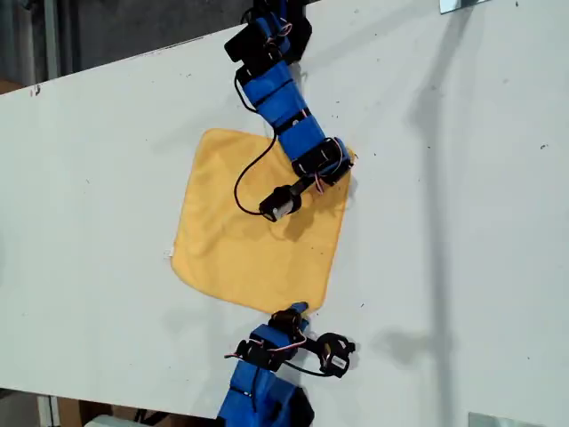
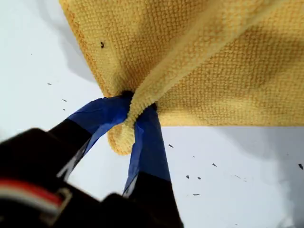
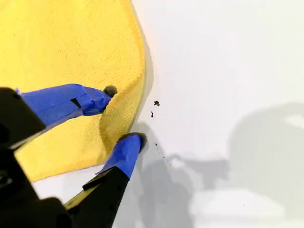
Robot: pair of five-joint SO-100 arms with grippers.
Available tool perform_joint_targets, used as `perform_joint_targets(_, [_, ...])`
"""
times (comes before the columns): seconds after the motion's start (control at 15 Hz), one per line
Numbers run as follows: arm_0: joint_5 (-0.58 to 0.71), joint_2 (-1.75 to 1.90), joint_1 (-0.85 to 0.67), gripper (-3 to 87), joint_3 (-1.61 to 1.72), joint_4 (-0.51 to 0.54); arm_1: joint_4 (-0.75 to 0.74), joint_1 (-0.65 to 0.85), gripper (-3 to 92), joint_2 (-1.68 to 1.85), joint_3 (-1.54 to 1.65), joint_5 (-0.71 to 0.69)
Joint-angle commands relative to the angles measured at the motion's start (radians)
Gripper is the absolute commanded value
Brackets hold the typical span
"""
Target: Grasp corners of a square towel and fold twice.
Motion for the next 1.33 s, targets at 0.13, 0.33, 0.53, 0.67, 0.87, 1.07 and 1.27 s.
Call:
perform_joint_targets(0.13, [0.014, -0.046, -0.015, -0.4, -0.02, -0.051, 0.011, -0.021, -0.1, 0.034, -0.011, 0.005])
perform_joint_targets(0.33, [0.069, 0.011, 0.017, -0.4, -0.1, -0.002, 0.048, -0.032, -0.1, 0.087, -0.038, 0.04])
perform_joint_targets(0.53, [0.318, 0.086, 0.005, -0.4, -0.298, 0.064, 0.118, 0.008, -0.1, 0.273, -0.041, 0.048])
perform_joint_targets(0.67, [0.468, 0.179, -0.081, -0.4, -0.336, 0.061, 0.123, 0.08, -0.1, 0.399, -0.008, -0.002])
perform_joint_targets(0.87, [0.561, 0.354, -0.239, -0.4, -0.362, 0.16, 0.112, 0.247, -0.1, 0.617, 0.08, -0.11])
perform_joint_targets(1.07, [0.614, 0.537, -0.383, -0.4, -0.371, 0.262, 0.097, 0.486, -0.1, 0.874, 0.273, -0.181])
perform_joint_targets(1.27, [0.699, 0.572, -0.557, -0.4, -0.383, 0.284, 0.067, 0.692, -0.1, 1.063, 0.417, -0.179])
